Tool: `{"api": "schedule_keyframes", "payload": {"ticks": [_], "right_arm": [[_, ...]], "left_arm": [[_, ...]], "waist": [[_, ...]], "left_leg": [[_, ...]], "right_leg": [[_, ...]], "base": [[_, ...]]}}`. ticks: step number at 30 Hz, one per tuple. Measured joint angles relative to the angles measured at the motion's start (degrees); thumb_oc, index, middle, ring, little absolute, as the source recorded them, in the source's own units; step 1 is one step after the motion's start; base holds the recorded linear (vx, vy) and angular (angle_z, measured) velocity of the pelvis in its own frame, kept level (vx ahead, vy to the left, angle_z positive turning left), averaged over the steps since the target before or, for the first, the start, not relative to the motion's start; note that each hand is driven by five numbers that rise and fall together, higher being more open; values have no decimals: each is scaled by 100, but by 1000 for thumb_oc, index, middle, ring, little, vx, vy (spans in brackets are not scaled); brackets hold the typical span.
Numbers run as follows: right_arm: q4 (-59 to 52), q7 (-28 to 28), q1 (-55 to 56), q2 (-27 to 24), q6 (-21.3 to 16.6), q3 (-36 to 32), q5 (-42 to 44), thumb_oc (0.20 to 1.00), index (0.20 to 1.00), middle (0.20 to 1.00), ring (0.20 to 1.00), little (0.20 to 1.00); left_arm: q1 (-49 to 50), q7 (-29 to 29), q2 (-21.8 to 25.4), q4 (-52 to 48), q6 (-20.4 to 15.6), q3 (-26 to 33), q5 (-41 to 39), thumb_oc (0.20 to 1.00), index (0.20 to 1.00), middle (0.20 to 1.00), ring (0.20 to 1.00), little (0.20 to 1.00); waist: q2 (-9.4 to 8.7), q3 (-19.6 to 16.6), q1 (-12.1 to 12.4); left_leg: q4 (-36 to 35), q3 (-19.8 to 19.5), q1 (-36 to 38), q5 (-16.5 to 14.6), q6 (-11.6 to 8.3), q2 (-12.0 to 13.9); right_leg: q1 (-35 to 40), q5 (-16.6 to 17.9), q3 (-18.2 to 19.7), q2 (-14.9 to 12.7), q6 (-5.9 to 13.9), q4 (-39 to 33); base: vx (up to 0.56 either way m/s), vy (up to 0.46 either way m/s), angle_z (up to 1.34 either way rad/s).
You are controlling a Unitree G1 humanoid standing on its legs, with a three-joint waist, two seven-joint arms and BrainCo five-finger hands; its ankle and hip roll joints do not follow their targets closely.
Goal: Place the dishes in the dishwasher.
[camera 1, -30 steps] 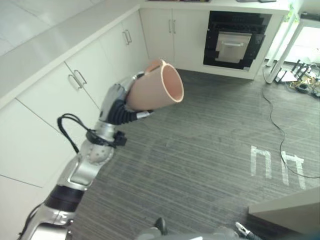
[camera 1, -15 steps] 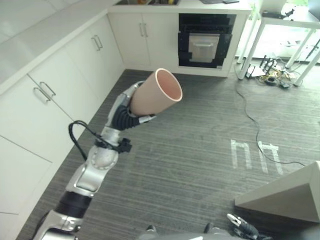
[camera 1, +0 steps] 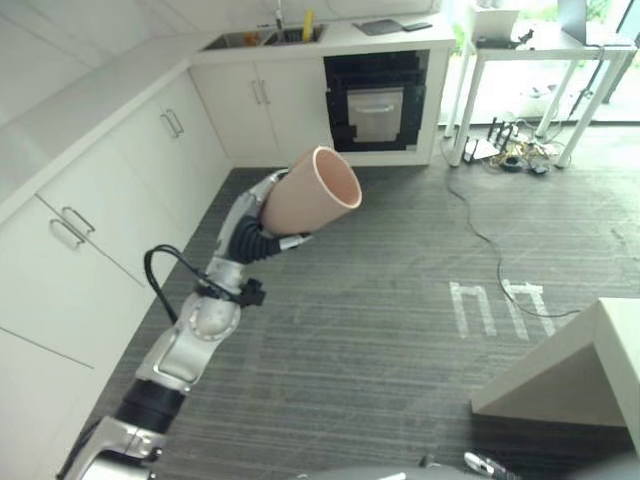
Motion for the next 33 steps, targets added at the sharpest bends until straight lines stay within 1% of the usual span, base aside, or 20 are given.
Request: {"api": "schedule_keyframes", "payload": {"ticks": [3, 5, 6, 7, 8, 10, 11, 12, 15, 19, 20, 21, 23, 25, 26, 27, 28, 30, 32, 33], "right_arm": [[-41, 9, -136, -4, 289, -17, 66, 1000, 1000, 1000, 1000, 1000], [-29, 36, -329, 101, 387, 63, -220, 1000, 1000, 1000, 1000, 1000], [-33, 50, -371, 187, 381, 156, -239, 1000, 1000, 1000, 1000, 1000], [35, 26, -421, 168, 371, 217, -226, 1000, 1000, 1000, 1000, 1000], [41, -4, -490, 130, 370, 188, -224, 1000, 1000, 1000, 1000, 1000], [166, -60, -618, 84, 372, 210, -249, 1000, 1000, 1000, 1000, 1000], [193, -94, -614, 90, 382, 206, -264, 1000, 1000, 1000, 1000, 1000], [123, -183, -612, 60, 369, 245, -327, 1000, 1000, 1000, 1000, 1000], [16, -303, -410, 102, 384, 282, -349, 1000, 1000, 1000, 1000, 1000], [21, -488, -259, 24, 472, 308, -341, 1000, 1000, 1000, 1000, 1000], [14, -521, -230, 56, 501, 156, -339, 1000, 1000, 1000, 1000, 1000], [-51, -568, -168, 83, 493, -66, -330, 1000, 1000, 1000, 1000, 1000], [-430, -653, 52, 222, 495, -61, -246, 1000, 1000, 1000, 1000, 1000], [-569, -709, 158, 380, 499, -67, -114, 1000, 1000, 1000, 1000, 1000], [-575, -747, 150, 469, 497, -67, -114, 1000, 1000, 1000, 1000, 1000], [-609, -831, 152, 474, 456, -119, -107, 1000, 1000, 1000, 1000, 1000], [-662, -778, 137, 440, 447, -99, -108, 1000, 1000, 1000, 1000, 1000], [-891, -743, 115, 424, 421, 23, -50, 1000, 1000, 1000, 1000, 1000], [-905, -738, 53, 361, 373, 191, 221, 1000, 1000, 1000, 1000, 1000], [-828, -731, 54, 361, 350, 164, 300, 1000, 1000, 1000, 1000, 1000]], "left_arm": [[-20, 161, -1, 0, 142, 34, -15, 200, 200, 200, 200, 200], [60, 265, 92, -13, 143, 263, -18, 200, 200, 200, 200, 200], [93, 321, 125, 97, 188, 253, -26, 200, 200, 200, 200, 200], [180, 303, 110, 145, 135, 231, -17, 200, 200, 200, 200, 200], [180, 289, 96, 141, 123, 233, -16, 200, 200, 200, 200, 200], [294, 274, 90, 149, 132, 314, -16, 200, 200, 200, 200, 200], [292, 244, 54, 174, 112, 417, -17, 200, 200, 200, 200, 200], [261, 228, -21, 301, 84, 547, -18, 200, 200, 200, 200, 200], [245, 117, -158, 504, 86, 459, -12, 200, 200, 200, 200, 200], [297, -31, -244, 354, 0, 558, -4, 200, 200, 200, 200, 200], [283, -151, -247, 306, -70, 701, -4, 200, 200, 200, 200, 200], [280, -259, -246, 377, -94, 736, -3, 200, 200, 200, 200, 200], [278, -399, -202, 372, -145, 735, 16, 200, 200, 200, 200, 200], [268, -437, -57, 258, -219, 736, 17, 200, 200, 200, 200, 200], [267, -492, 81, 183, -219, 710, 44, 200, 200, 200, 200, 200], [266, -489, 172, 139, -219, 721, 42, 200, 200, 200, 200, 200], [236, -462, 253, 143, -218, 721, 43, 200, 200, 200, 200, 200], [100, -406, 286, 177, -208, 642, 54, 200, 200, 200, 200, 200], [-127, -330, 241, 220, -211, 416, 170, 200, 200, 200, 200, 200], [-164, -319, 260, 251, -206, 372, 205, 200, 200, 200, 200, 200]], "waist": [[33, 170, 16], [-225, 314, 284], [-591, 392, 392], [-693, 475, 510], [-640, 529, 497], [-422, 699, 606], [-301, 675, 686], [-241, 690, 682], [-379, 716, 504], [-298, 675, 535], [-324, 670, 568], [-336, 688, 569], [-514, 560, 578], [-662, 481, 633], [-601, 455, 718], [-549, 446, 695], [-490, 456, 645], [-386, 508, 401], [-436, 512, 207], [-469, 522, 118]], "left_leg": [[640, -83, -268, -232, -20, 213], [1713, -265, -712, -446, -370, 377], [3028, -866, -1475, -131, -529, 341], [4116, -1329, -2446, 415, -510, 307], [4304, -1314, -2808, 329, -404, 270], [1841, -916, -2402, 240, -240, 112], [268, -995, -2005, 353, -310, 168], [-318, -1114, -1953, 428, -359, 451], [519, -782, -2165, 462, -268, 658], [954, -1028, -1956, 433, -223, 233], [1054, -974, -1930, 407, 7, -204], [1072, -998, -1755, 293, 746, -595], [1118, -887, -1557, -41, 880, -833], [1260, -909, -1439, -265, 1017, -1073], [1198, -918, -1244, -416, 1066, -1148], [1010, -1003, -1079, -433, 1092, -1192], [739, -1070, -848, -362, 1078, -1160], [241, -1334, -303, -379, 1053, -1123], [96, -1544, 1, -635, 833, -1282], [208, -1675, 77, -858, 793, -1360]], "right_leg": [[-385, -497, 20, -42, -141, 860], [-1287, -1372, 118, -182, -411, 2911], [-1438, -1901, 162, -322, -841, 3114], [-1450, -1775, 380, -197, -920, 2914], [-1418, -1668, 425, -93, -955, 2703], [-785, -1210, 530, 356, -615, 1600], [-477, -1179, 494, 606, -563, 1185], [-399, -1141, 428, 736, -554, 1222], [-150, -1365, 371, 716, -855, 1314], [86, -1597, 633, 761, -921, 1463], [241, -1724, 630, 698, -798, 1499], [263, -1997, 620, 496, -518, 2220], [-178, -1980, 594, 60, -170, 3633], [-661, -1631, 627, -409, 518, 4834], [-1240, -792, 515, -809, 528, 5915], [-1525, -851, 502, -770, 574, 6178], [-1726, -1117, 651, -484, 656, 5936], [-2189, -1428, 599, 106, 214, 4637], [-2579, -1038, 475, -41, -119, 2123], [-2694, -722, 644, -153, 97, 1323]], "base": [[114, -131, -2], [181, -141, -35], [346, -84, -14], [491, 71, 25], [443, 219, -4], [610, 356, -43], [730, 446, -91], [669, 389, -82], [496, 332, -17], [393, 253, -16], [592, 456, -12], [611, 480, 1], [351, 286, 26], [303, 168, 23], [284, 70, 12], [353, 57, 15], [263, 18, 29], [523, -73, 51], [772, -217, 57], [817, -222, 58]]}}
